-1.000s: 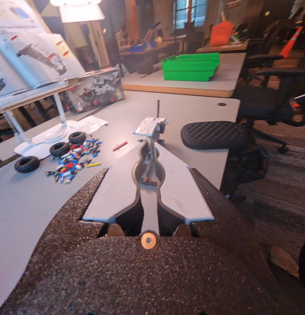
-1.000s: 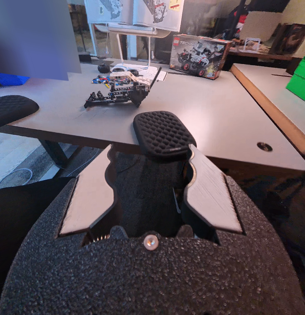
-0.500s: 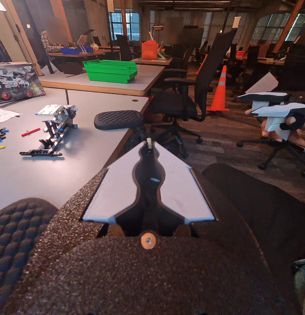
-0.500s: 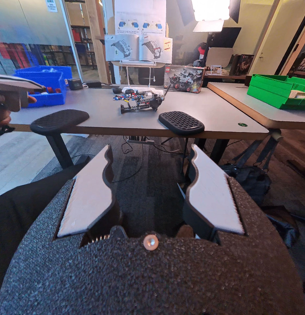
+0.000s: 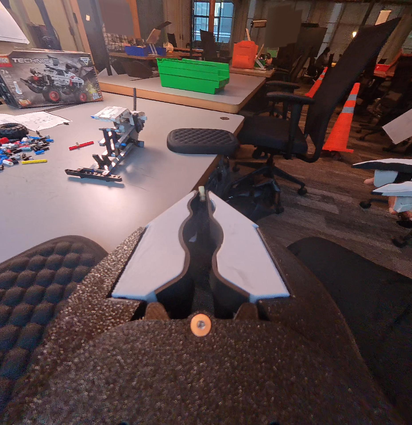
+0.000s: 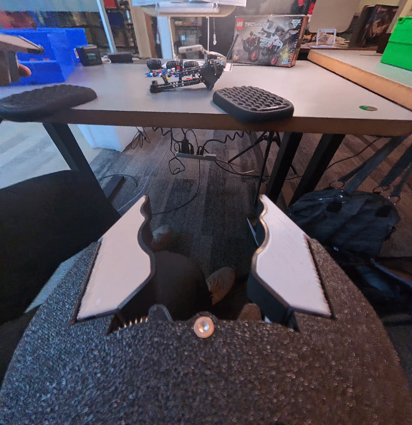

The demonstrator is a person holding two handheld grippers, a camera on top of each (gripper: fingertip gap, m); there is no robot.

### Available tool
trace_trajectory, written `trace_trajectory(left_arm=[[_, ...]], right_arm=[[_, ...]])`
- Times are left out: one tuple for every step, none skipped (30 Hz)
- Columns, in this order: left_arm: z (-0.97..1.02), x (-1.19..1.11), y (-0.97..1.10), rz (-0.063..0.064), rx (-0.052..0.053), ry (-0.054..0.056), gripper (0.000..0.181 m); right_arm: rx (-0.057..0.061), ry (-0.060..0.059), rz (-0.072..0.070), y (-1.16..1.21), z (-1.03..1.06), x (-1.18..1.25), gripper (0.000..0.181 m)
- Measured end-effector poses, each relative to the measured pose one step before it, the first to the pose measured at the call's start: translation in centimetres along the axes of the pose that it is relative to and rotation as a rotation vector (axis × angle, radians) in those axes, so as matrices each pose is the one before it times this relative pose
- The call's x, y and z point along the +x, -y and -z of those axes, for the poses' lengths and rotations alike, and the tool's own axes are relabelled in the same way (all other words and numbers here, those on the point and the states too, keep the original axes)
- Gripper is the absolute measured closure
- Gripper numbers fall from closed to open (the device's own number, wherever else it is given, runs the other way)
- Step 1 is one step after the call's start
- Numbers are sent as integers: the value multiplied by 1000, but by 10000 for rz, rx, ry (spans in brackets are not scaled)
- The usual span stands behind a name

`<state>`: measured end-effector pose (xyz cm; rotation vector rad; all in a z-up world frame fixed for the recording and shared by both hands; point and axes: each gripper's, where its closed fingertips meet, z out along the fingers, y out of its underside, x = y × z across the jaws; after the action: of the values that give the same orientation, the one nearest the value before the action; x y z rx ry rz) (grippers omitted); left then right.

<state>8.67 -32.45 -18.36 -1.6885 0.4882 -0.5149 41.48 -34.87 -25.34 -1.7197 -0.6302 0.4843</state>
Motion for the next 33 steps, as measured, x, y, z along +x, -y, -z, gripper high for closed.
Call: trace_trajectory(left_arm=[[-401, -698, 105, -33, 49, 99, 176], [-355, -683, 221, 38, 8, 27, 175], [-316, -504, 342, 273, -45, -145, 175], [-254, -230, 535, 480, -30, -406, 175], [-79, -250, 834, 537, 53, -362, 176], [200, -71, 1370, 388, 276, -314, 175], [368, -5, 1568, 14, 246, -118, 176], [454, -1, 1468, -347, 86, 7, 176], [513, -269, 1325, -411, 45, 155, 176], [508, -464, 1159, -227, 75, 176, 176], [461, -376, 899, -120, 39, 45, 176], [406, -579, 548, -230, -47, 165, 176], [359, -919, 200, -356, -87, 387, 176], [224, -930, -56, -277, -79, 359, 176], [44, -789, -250, -74, -65, 222, 176], [-144, -865, -412, 83, -97, 205, 176], [-338, -964, -554, 83, -160, 239, 176], [-484, -1039, -588, 40, -201, 268, 176], [-564, -1003, -476, 13, -172, 265, 176], [-582, -938, -355, 51, -166, 251, 176], [-552, -783, -148, 25, -75, 209, 176], [-528, -777, -87, 10, -63, 258, 176], [-512, -760, -161, 21, -121, 289, 176], [-476, -607, -143, 33, -94, 241, 176], [-417, -544, -70, 59, -25, 258, 176], [-349, -444, -89, 66, -27, 239, 176], [-301, -364, -118, 24, -40, 207, 176], [-264, -405, -159, -9, -68, 206, 176], [-218, -405, -172, -32, -80, 177, 176], [-198, -397, -79, -19, -43, 131, 176], [-154, -329, 33, -4, 8, 67, 176], [-133, -277, 110, -55, 34, 11, 176], [-117, -326, 75, -145, 1, 29, 176]], right_arm=[[25, 130, 306, 427, -1729, 753, 90], [144, 169, 339, 917, -1878, 647, 90], [167, 183, 309, 1254, -2025, 557, 91], [112, 172, 247, 1428, -2123, 510, 91], [139, 249, 204, 1682, -2113, 304, 90], [223, 289, 189, 1946, -2009, 147, 90], [234, 286, 228, 2047, -1886, 62, 90], [165, 232, 278, 1986, -1781, 106, 89], [165, 183, 283, 1981, -1616, 137, 89], [220, 147, 197, 1979, -1453, 197, 89], [180, 162, 90, 1730, -1352, 210, 88], [112, 195, 28, 1335, -1260, 194, 88], [108, 185, 2, 999, -1099, 187, 87], [107, 144, 13, 644, -886, 168, 87], [41, 55, 24, 177, -670, 234, 87], [-12, 40, 14, -277, -498, 191, 87], [-45, 84, -6, -647, -405, 122, 87], [-75, 74, -7, -886, -403, 196, 87], [-54, 101, 14, -908, -476, 253, 87], [-15, 165, -49, -789, -612, 341, 87], [-19, 238, -119, -630, -799, 406, 88], [-25, 290, -76, -449, -972, 471, 87], [-7, 313, 25, -223, -1089, 524, 88], [20, 323, 93, -39, -1171, 570, 88], [59, 381, 81, 189, -1233, 514, 88], [64, 461, 28, 389, -1293, 419, 88], [31, 456, 47, 543, -1296, 422, 88], [7, 414, 135, 666, -1273, 421, 87], [-24, 361, 243, 710, -1200, 394, 87], [-78, 268, 285, 667, -1084, 428, 87], [-103, 199, 231, 625, -920, 374, 87], [-74, 145, 125, 616, -706, 216, 87], [-43, 84, 48, 552, -516, 27, 87]])
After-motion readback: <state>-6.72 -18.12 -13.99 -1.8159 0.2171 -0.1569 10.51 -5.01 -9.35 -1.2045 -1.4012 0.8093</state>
